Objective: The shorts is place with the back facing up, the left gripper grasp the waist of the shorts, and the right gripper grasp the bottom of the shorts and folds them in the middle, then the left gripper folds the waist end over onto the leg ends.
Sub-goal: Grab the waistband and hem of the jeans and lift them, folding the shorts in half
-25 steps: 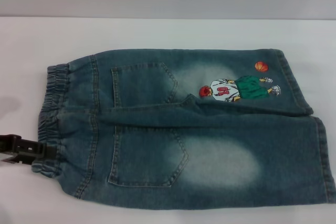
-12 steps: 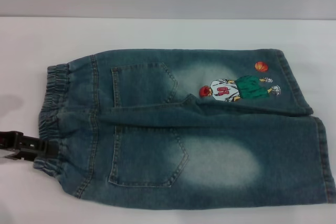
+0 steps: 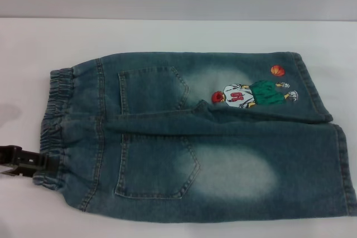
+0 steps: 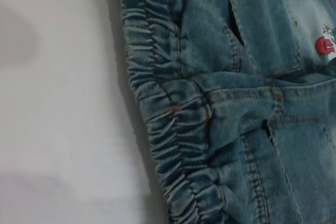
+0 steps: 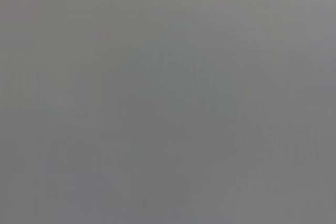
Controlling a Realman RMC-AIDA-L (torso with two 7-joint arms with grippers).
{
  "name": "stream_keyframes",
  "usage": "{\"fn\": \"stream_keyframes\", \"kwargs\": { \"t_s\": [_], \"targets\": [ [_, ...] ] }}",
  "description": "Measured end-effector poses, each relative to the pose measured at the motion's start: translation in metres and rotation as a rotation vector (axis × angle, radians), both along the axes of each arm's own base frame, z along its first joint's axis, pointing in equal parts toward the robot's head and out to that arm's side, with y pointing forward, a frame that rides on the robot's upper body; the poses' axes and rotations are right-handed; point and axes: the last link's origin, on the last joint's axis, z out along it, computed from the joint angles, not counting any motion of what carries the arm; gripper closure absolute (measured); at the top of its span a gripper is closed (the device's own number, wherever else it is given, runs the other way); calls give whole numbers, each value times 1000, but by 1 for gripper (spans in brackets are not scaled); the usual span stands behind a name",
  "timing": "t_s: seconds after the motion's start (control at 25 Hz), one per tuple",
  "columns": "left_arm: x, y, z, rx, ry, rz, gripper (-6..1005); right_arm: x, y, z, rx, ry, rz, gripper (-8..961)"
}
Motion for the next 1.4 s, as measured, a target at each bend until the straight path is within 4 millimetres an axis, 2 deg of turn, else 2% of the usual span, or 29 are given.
{"fn": "stream_keyframes", "kwargs": {
  "t_s": [0.92,1.4],
  "targets": [
    [-14,-11,7,11,21,44,218,0,3,0,-8,0,-5,362],
    [-15,-13,5,6,21,48,219,-1,4,0,-12,-3,-1,363]
  ]
}}
